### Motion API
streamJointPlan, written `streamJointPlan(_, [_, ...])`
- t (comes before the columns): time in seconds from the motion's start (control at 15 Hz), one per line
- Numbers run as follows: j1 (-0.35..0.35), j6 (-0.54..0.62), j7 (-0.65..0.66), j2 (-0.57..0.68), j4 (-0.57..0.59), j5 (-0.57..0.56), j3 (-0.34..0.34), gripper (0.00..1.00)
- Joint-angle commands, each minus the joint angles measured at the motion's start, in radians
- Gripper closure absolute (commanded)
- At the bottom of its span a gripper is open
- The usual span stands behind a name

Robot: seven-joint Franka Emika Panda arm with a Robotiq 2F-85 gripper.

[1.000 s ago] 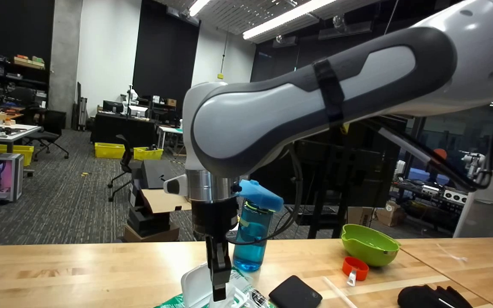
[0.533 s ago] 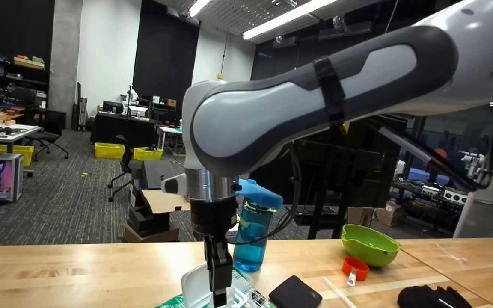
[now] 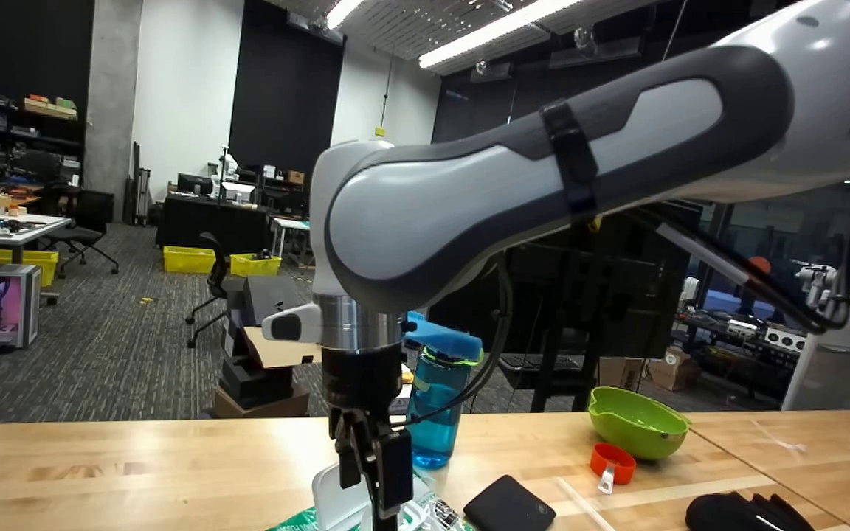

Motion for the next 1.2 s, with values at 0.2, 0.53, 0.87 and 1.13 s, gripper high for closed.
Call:
streamJointPlan(0.2, [-0.025, 0.088, -0.132, -0.033, -0.079, 0.039, 0.014, 0.0])
streamJointPlan(0.53, [-0.032, 0.124, -0.157, -0.036, -0.11, 0.081, 0.016, 0.0])
streamJointPlan(0.87, [-0.038, 0.143, -0.154, -0.042, -0.138, 0.123, 0.016, 0.31])
streamJointPlan(1.13, [-0.038, 0.144, -0.145, -0.052, -0.153, 0.129, 0.012, 0.63])
